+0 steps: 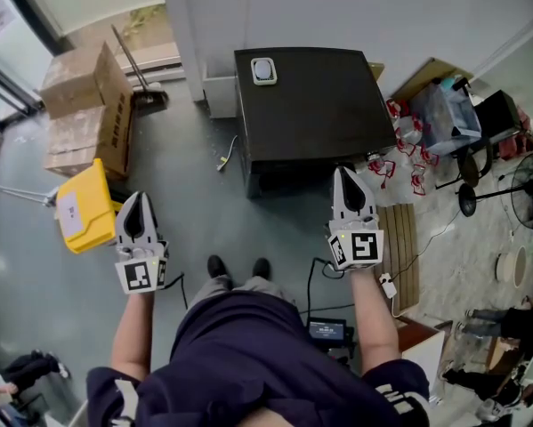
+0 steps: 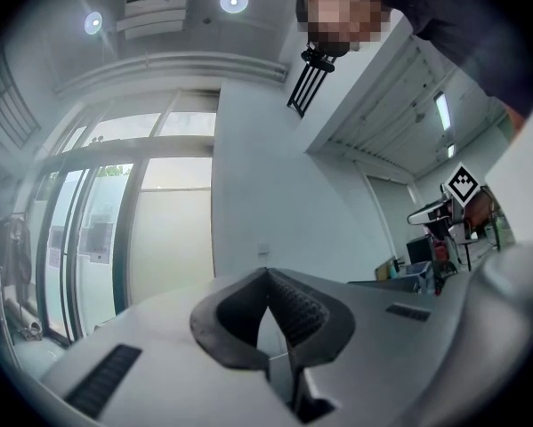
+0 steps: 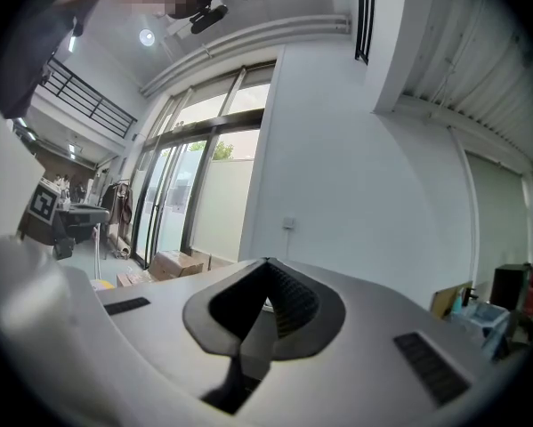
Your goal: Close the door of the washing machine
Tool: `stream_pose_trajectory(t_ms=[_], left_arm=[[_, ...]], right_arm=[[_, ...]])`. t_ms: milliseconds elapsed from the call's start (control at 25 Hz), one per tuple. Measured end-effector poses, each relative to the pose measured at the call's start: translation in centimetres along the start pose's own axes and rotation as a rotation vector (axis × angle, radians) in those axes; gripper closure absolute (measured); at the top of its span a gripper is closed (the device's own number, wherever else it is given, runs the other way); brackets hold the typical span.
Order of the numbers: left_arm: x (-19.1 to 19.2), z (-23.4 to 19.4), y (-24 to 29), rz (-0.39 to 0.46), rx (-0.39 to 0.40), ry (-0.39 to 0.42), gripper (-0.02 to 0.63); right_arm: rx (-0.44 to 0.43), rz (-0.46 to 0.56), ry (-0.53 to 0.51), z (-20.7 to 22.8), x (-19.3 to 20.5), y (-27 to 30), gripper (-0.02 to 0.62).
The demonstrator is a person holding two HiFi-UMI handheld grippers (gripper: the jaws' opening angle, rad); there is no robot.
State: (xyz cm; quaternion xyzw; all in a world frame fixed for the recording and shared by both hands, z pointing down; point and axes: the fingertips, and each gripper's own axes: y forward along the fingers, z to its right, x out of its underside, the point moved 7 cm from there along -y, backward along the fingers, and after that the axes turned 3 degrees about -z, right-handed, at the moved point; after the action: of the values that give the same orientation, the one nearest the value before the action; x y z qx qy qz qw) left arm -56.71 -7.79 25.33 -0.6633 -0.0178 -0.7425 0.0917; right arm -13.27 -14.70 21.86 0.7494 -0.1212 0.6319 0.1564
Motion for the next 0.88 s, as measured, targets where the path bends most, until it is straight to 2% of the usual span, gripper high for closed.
stream_pose_trajectory(t_ms=[360,600,880], left_arm=[[0.16,0.11,-0.09,-0.009,-0.003,0.013,0.583],[0.38,0.25,-0.30,-0.017,-0.011,-0.014,0.583],[0.74,-0.08,-0.48,-0.025,-0.008,0.009,0.583]], right_arm=[[-0.002,-0.066,0.025,0.35,0.71,0.65,0.577],[-0.003,-0.064,0.015,0.05,0.97,0.51,0.577],[0.003,-0.066,0.016,-0.21,0.89,0.41,0.577]])
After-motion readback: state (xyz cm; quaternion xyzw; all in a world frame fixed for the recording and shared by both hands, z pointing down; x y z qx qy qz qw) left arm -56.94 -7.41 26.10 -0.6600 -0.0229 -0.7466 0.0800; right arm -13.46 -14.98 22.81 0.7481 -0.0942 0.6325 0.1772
